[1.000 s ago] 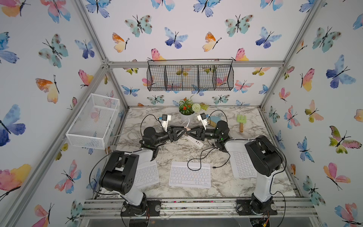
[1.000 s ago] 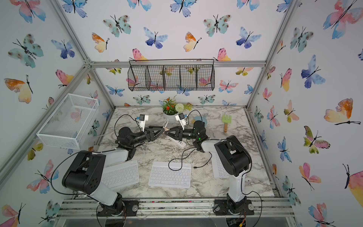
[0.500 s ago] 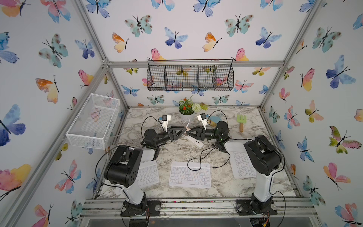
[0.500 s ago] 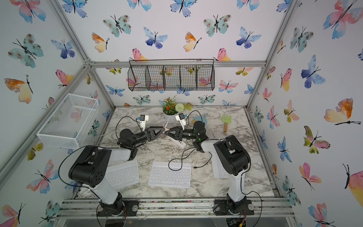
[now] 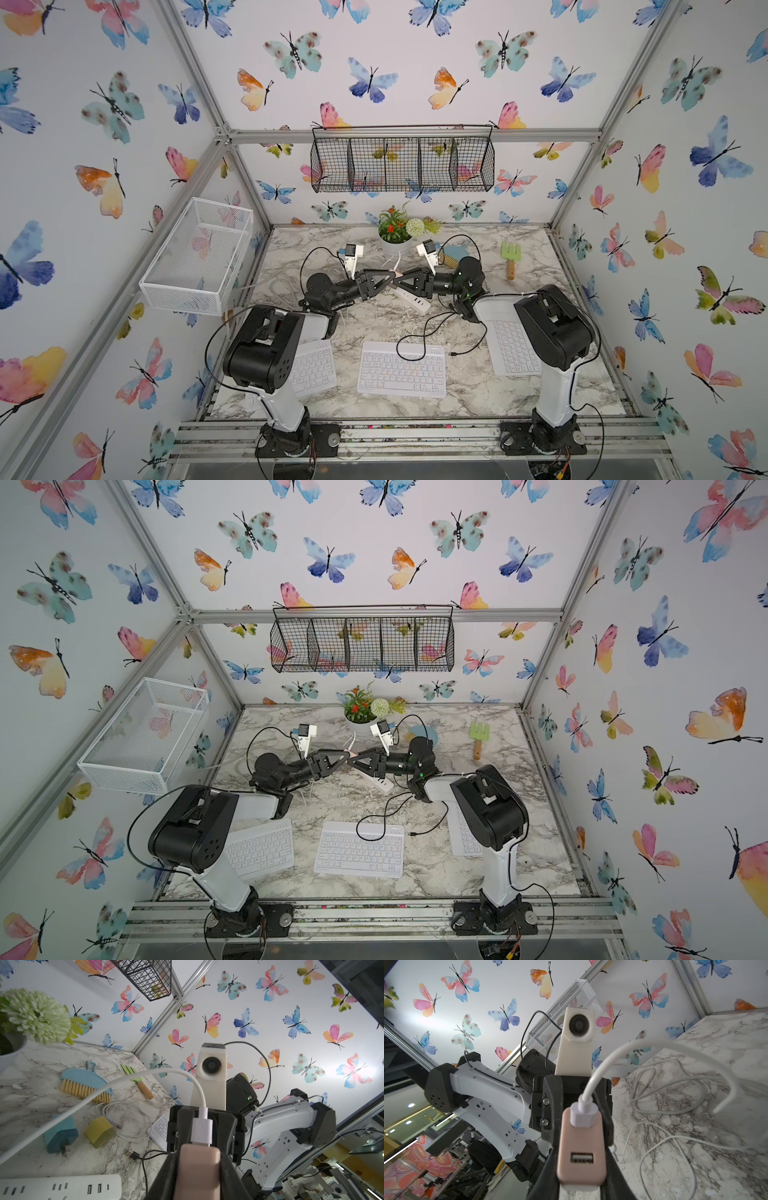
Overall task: Unplug the wireless keyboard
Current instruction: Remove the power cord from the plug.
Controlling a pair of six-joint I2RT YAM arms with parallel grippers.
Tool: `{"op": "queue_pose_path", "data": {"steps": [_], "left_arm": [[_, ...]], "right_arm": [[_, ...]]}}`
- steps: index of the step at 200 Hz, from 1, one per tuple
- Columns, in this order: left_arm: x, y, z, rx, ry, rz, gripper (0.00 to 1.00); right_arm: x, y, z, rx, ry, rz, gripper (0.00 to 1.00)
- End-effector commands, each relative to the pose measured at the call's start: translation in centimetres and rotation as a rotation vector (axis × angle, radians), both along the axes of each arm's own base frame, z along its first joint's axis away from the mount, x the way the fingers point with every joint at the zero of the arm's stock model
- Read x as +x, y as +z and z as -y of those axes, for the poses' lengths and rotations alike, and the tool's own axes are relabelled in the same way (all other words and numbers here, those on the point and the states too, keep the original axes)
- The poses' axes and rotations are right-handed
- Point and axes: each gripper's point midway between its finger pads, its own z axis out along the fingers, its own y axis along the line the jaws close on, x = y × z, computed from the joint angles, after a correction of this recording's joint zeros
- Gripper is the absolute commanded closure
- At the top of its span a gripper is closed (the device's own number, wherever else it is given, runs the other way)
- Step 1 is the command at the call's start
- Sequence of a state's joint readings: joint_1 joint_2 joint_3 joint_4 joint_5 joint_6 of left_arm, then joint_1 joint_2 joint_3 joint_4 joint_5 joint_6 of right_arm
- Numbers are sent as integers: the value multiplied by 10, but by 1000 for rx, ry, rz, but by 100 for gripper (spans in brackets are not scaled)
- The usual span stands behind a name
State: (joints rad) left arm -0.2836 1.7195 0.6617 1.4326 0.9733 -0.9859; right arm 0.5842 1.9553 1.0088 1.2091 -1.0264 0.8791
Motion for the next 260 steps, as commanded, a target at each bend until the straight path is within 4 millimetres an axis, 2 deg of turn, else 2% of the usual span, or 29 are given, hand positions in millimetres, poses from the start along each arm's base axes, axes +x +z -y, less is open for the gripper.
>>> {"op": "queue_pose_path", "data": {"steps": [1,37,84,118,143,158,173,193,223,260], "left_arm": [[-7,6,5,-11,-50,13,75],[-6,5,5,-17,-51,-2,92],[-3,8,-5,-44,-28,-9,97],[-1,8,-10,-32,-16,-6,100],[3,-4,-10,48,28,0,100],[7,-17,-11,132,68,1,100],[9,-27,-9,227,108,20,100],[11,-41,-2,358,157,38,100],[10,-45,7,439,224,86,100],[14,-46,0,475,308,98,100]], "right_arm": [[2,2,-5,20,-5,47,85],[1,0,-4,15,-3,56,75],[-15,4,3,11,21,159,55],[-25,-1,9,-26,56,197,48],[-11,4,17,-34,-7,164,46],[7,6,21,-62,-87,118,46],[27,3,22,-115,-179,61,47],[41,1,16,-140,-217,-54,48],[52,-13,8,-169,-235,-227,53],[57,-28,5,-223,-254,-339,57]]}}
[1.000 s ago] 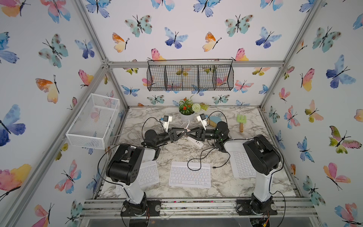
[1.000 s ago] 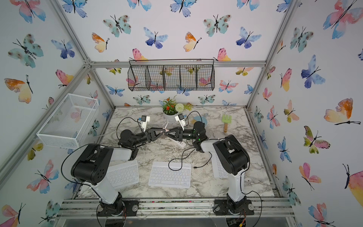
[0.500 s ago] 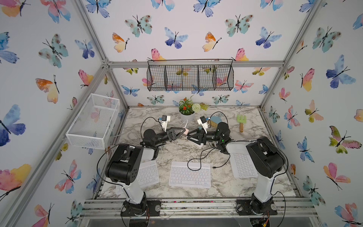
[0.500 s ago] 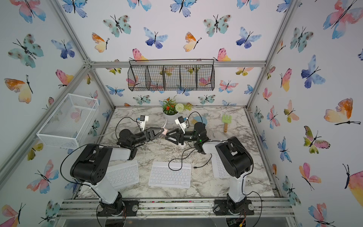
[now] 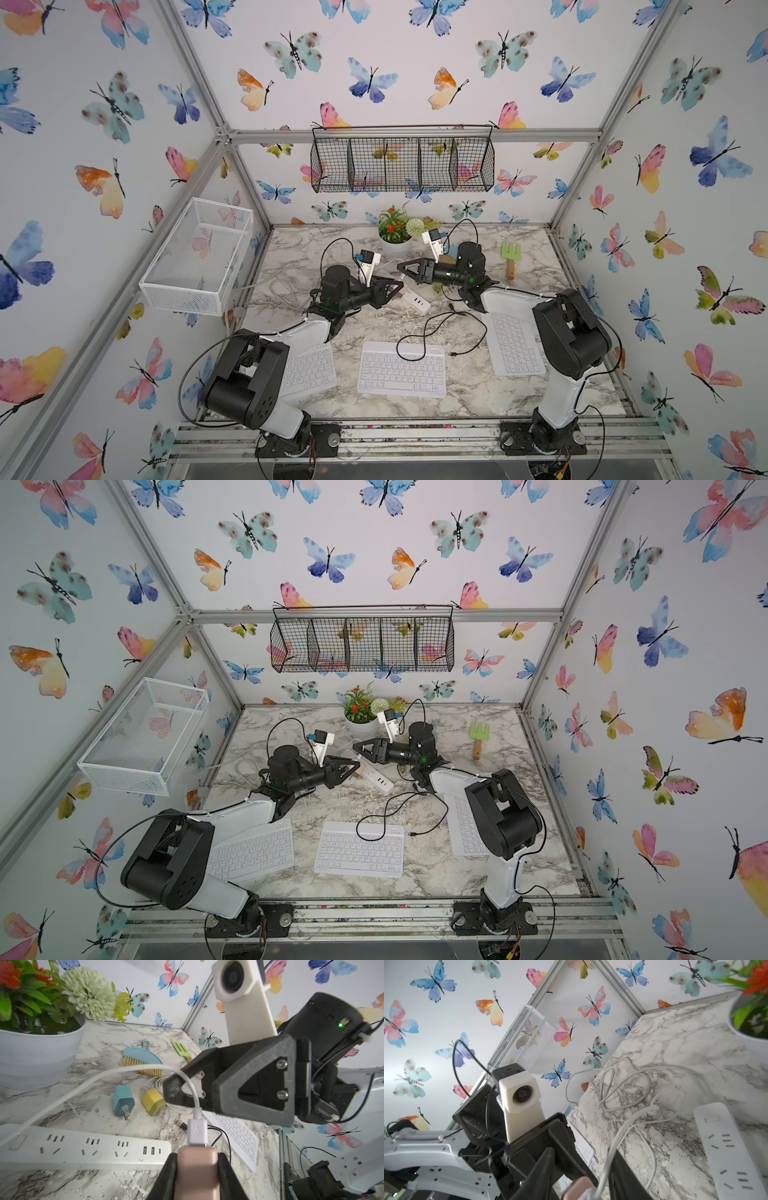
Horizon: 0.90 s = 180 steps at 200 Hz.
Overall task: Unplug the wireless keyboard
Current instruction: Remove the power cord from the plug.
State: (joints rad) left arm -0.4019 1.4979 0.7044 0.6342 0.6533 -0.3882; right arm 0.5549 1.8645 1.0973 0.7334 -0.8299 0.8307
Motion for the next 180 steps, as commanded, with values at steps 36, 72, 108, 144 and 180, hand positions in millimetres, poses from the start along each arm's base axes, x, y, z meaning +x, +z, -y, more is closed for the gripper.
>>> {"op": "queue_pose_path", "data": {"steps": [36,72,108,144,180], "left_arm": [[13,0,-18,110,178,83,100],[14,-6,-9,187,184,103,100],[15,-11,-8,240,208,113,100],[20,-17,-14,296,263,110,100],[23,-21,-20,324,310,100,100]], "right_arm": [[6,-33,-8,-76,-40,-201,57],[4,-36,-16,-72,-25,-217,60],[3,-41,-20,-80,-18,-245,71],[5,-46,-20,-87,-33,-270,76],[7,-52,-19,-110,-49,-286,73]]}}
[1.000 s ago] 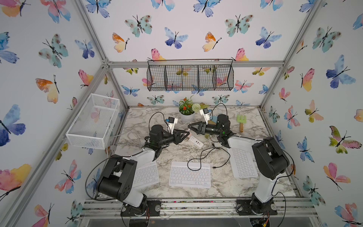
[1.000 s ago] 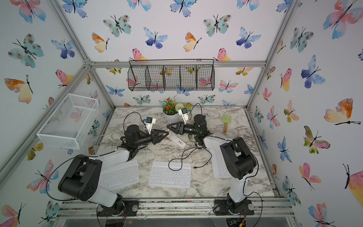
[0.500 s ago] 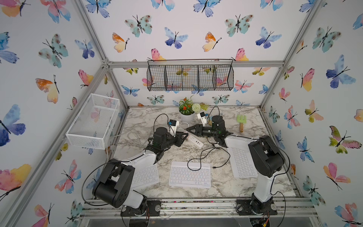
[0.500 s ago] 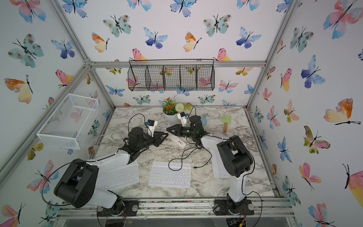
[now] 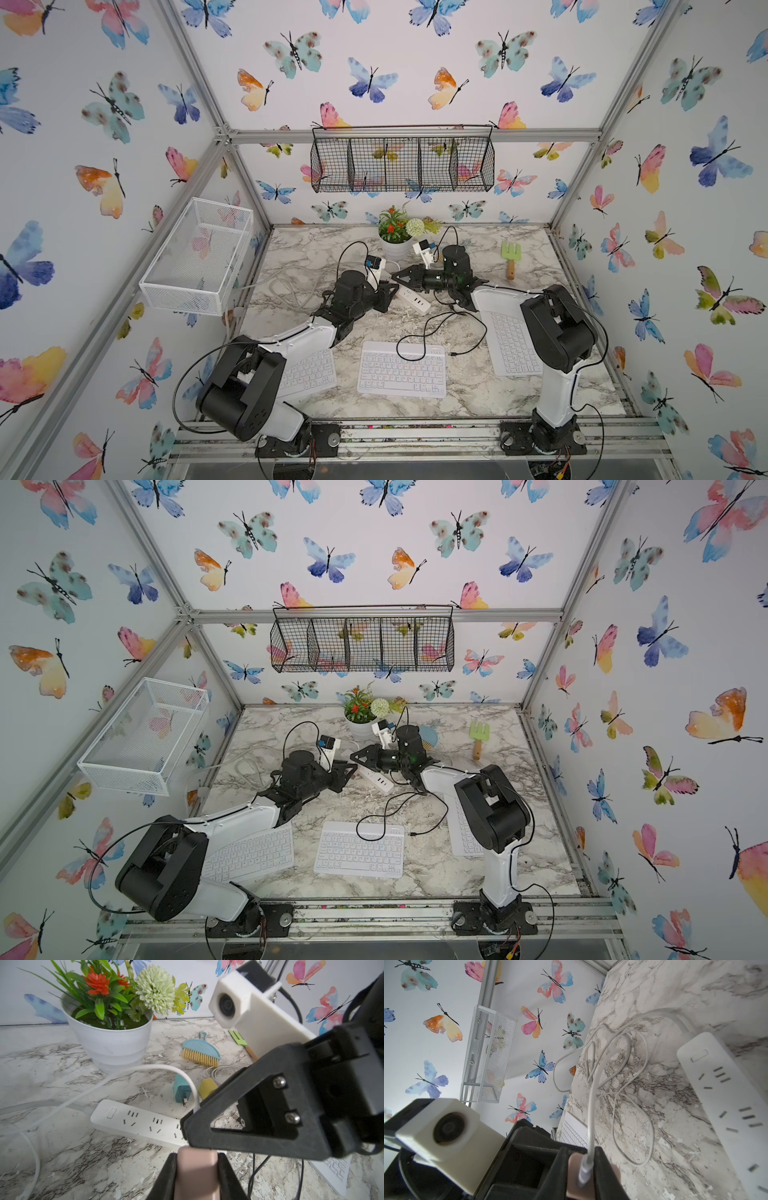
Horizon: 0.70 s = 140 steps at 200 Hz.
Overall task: Unplug the wireless keyboard
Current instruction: Remove the power cord from the plug.
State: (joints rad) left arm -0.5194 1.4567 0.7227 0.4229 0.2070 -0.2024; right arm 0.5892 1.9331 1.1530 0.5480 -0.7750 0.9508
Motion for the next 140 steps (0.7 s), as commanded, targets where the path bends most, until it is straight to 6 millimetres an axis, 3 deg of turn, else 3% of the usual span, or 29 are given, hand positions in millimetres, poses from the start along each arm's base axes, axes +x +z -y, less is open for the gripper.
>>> {"op": "queue_pose_path", "data": {"steps": [1,61,95,140], "left_arm": [[8,10,-7,26,55,35,100],[4,11,-3,18,35,47,100],[1,12,-4,13,30,55,100],[0,8,-1,23,23,46,100]], "right_arm": [[4,-5,-4,-17,-9,-11,73],[4,-7,-9,11,11,-33,79],[4,-11,-10,11,8,-41,72],[1,-9,-16,32,24,-46,81]]}}
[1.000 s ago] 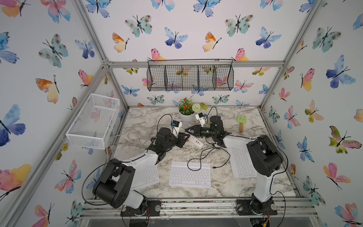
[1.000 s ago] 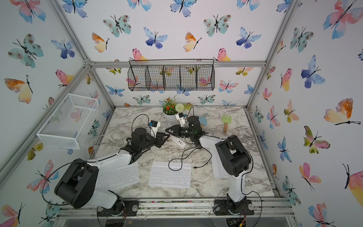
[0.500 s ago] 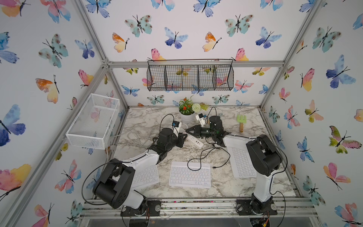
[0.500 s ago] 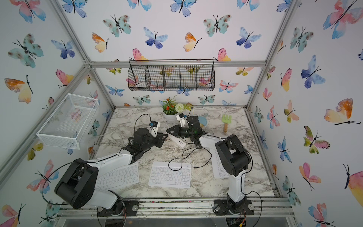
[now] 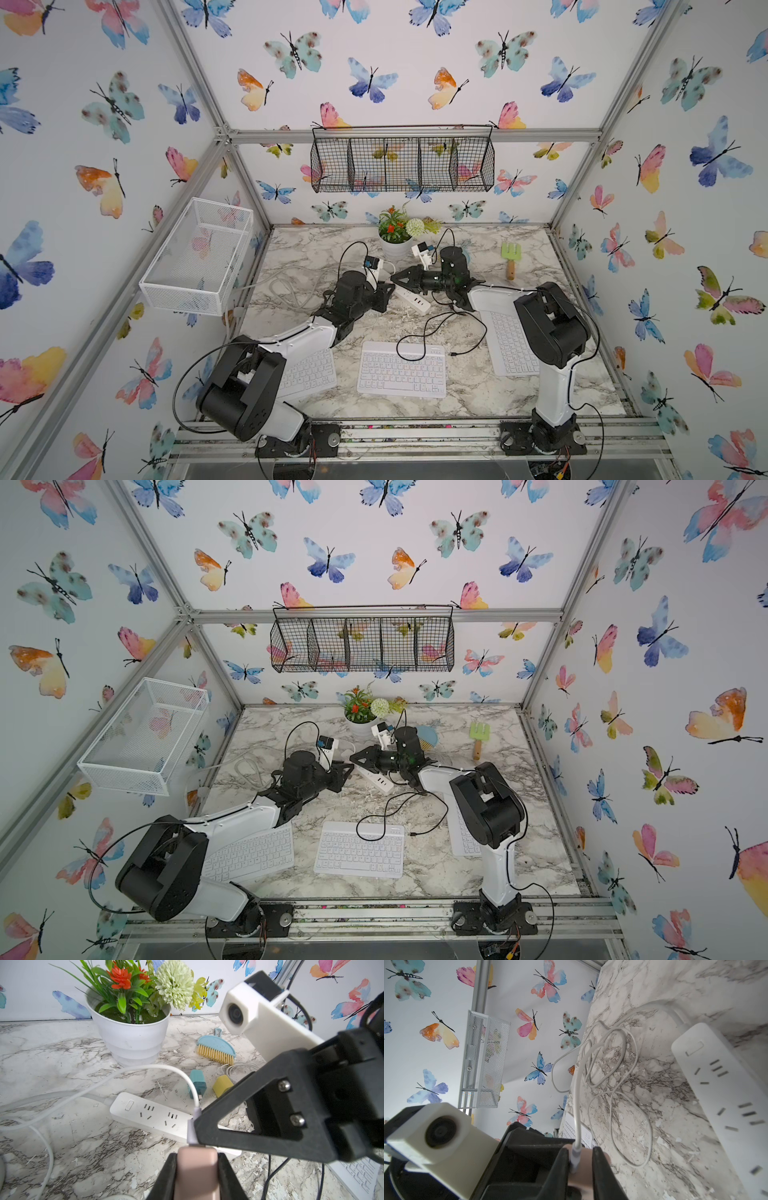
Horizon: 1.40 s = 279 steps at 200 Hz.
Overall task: Unplug the wireless keyboard
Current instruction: Remove the power cord from the plug.
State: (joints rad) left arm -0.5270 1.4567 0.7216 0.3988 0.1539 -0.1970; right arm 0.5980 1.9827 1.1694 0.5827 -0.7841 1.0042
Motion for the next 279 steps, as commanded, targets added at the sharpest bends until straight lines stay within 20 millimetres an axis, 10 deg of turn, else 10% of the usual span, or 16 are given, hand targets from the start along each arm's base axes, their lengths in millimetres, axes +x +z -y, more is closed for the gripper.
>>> {"op": "queue_pose_path", "data": {"steps": [1,125,208,279], "left_arm": [[-2,14,4,-10,-16,54,100],[-35,10,1,-5,-87,108,100],[-10,-9,-8,-8,68,-47,100],[-60,-2,6,-19,-197,77,100]], "right_arm": [[0,3,-8,21,18,7,81],[26,-13,15,40,-119,-106,98],[26,2,30,96,-359,-22,98],[48,-24,36,0,-210,-80,98]]}}
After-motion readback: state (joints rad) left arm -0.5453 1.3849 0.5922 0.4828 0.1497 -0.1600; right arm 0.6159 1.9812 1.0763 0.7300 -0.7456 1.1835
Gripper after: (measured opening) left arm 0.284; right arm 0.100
